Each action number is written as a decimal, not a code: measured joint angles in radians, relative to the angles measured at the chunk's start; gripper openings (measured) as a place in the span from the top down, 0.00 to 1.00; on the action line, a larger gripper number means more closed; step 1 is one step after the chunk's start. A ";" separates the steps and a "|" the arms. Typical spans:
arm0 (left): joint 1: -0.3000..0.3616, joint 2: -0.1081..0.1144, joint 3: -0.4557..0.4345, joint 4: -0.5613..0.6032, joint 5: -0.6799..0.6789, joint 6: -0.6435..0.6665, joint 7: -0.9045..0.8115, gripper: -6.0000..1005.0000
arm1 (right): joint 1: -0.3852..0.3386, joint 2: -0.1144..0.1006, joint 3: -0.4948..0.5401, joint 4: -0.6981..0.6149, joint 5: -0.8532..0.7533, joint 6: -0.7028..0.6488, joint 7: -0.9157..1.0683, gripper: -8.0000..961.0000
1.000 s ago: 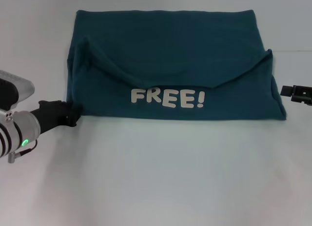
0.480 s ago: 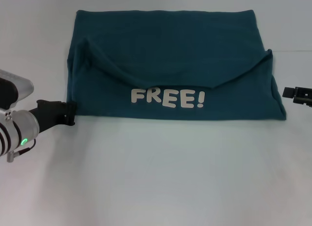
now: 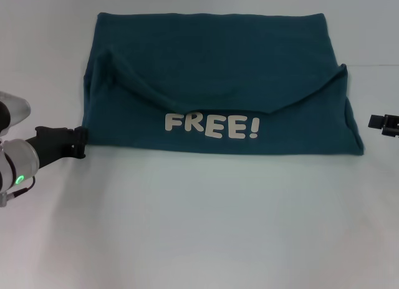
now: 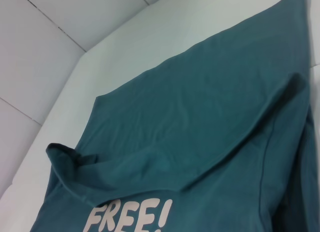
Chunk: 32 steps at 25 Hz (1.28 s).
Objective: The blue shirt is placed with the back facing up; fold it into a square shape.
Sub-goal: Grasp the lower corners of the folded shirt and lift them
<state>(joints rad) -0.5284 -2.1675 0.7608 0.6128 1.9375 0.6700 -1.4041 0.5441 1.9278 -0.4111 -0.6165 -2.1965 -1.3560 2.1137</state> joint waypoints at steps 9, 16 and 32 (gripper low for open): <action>0.005 0.000 0.000 0.002 0.007 0.021 -0.005 1.00 | 0.006 0.004 -0.027 0.006 -0.027 0.052 0.008 0.37; 0.001 0.000 0.000 0.004 0.008 0.031 -0.006 1.00 | 0.034 0.042 -0.115 0.008 -0.049 0.185 0.007 0.37; -0.015 0.001 0.001 -0.001 0.008 0.027 -0.006 0.99 | 0.070 0.095 -0.238 0.052 -0.048 0.405 0.000 0.38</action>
<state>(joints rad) -0.5438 -2.1667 0.7619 0.6119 1.9450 0.6970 -1.4097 0.6144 2.0228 -0.6495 -0.5641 -2.2445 -0.9507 2.1137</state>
